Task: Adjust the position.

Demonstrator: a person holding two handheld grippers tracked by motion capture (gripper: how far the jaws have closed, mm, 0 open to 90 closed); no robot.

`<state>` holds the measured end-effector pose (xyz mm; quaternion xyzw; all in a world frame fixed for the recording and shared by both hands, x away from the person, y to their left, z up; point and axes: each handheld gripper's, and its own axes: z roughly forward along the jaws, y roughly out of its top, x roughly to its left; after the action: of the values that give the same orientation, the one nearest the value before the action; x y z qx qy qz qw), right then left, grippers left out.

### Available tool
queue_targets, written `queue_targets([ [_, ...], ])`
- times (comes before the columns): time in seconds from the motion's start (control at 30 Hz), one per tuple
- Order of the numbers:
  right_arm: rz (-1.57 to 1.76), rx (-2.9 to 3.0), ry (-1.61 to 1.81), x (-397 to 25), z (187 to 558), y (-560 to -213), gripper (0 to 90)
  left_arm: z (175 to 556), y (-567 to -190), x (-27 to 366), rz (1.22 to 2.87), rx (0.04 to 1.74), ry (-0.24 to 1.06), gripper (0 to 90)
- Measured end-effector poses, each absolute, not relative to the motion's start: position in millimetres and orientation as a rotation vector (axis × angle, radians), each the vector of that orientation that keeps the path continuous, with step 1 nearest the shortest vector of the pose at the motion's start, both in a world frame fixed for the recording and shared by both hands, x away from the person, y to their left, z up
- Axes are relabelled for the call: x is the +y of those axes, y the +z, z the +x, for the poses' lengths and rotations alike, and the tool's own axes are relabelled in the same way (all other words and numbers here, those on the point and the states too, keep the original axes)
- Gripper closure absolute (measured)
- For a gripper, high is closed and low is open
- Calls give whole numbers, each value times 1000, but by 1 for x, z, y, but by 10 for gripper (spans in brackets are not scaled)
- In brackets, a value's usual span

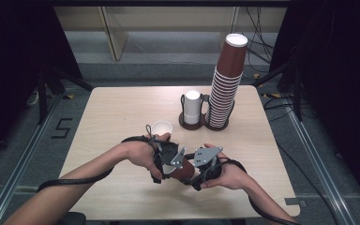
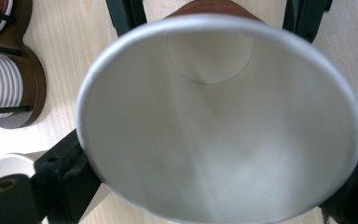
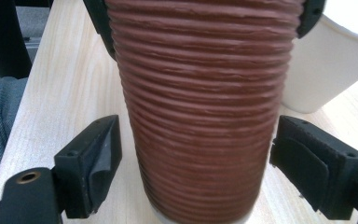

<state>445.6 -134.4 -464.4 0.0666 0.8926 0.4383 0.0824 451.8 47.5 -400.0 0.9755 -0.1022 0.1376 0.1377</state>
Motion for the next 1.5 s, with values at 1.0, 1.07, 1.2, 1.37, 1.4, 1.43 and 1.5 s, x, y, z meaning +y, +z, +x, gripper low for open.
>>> queue_targets([
  [1.0,161,2522,1480,-154,438,-462,206,458,-418,83,2423,-71,239,0],
  [1.07,156,2511,1498,-156,438,-462,206,459,-421,86,2363,-41,221,0],
  [1.2,187,2512,1498,-158,436,-462,206,461,-426,89,2305,-15,207,6],
  [1.37,147,2504,1509,-158,437,-462,206,460,-429,88,2260,-11,186,11],
  [1.4,174,2513,1513,-158,436,-462,206,460,-428,88,2264,-12,182,12],
  [1.43,144,2502,1509,-157,437,-462,206,460,-428,88,2260,-16,183,12],
  [1.5,124,2489,1505,-157,438,-462,206,460,-428,86,2240,-18,177,11],
])
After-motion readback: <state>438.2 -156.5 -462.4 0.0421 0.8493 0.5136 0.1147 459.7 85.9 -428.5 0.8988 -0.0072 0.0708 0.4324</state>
